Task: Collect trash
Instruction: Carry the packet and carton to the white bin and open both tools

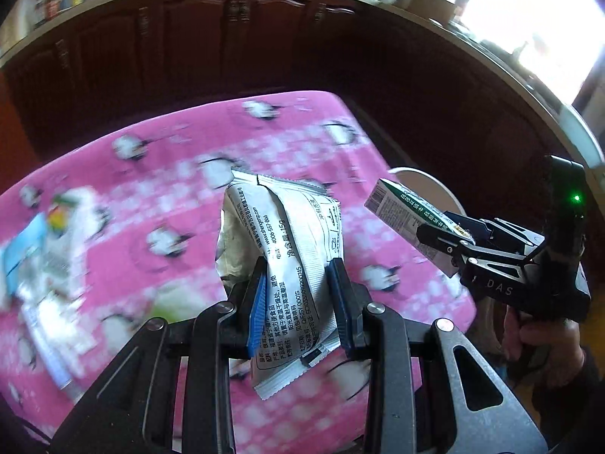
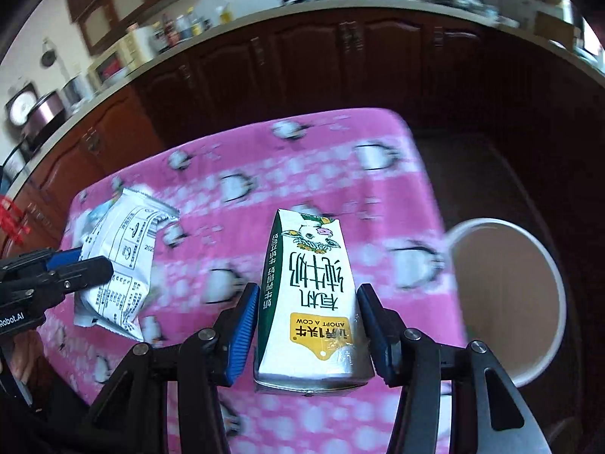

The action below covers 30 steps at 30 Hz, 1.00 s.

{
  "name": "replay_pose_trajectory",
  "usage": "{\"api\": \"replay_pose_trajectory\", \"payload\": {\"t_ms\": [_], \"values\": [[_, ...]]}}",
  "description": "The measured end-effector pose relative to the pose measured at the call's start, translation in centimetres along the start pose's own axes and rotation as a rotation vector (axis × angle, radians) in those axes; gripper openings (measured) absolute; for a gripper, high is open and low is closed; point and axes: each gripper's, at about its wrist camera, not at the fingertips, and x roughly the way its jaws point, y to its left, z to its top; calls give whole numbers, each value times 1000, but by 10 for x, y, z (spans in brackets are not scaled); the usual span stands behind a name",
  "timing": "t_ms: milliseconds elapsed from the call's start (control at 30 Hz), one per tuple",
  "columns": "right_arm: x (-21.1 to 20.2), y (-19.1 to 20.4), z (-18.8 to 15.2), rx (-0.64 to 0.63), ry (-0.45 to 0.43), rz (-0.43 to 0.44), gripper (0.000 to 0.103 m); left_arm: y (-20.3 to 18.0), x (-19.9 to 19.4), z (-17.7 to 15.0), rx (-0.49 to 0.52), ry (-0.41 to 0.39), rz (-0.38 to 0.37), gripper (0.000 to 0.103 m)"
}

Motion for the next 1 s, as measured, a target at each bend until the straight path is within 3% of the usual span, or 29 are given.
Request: {"api": "replay_pose_trajectory", "payload": {"t_ms": [300, 400, 867, 1000], "values": [[-30, -118, -10, 186, -10, -222, 51, -91, 67, 44, 66, 51, -175, 29], [-31, -151, -15, 249, 5, -258, 51, -112, 91, 54, 59, 75, -219, 29], [-3, -211, -43, 358, 74, -285, 51, -159, 161, 75, 82, 103, -204, 30], [2, -217, -44, 352, 65, -330, 54, -163, 167, 78, 73, 92, -196, 40]]}}
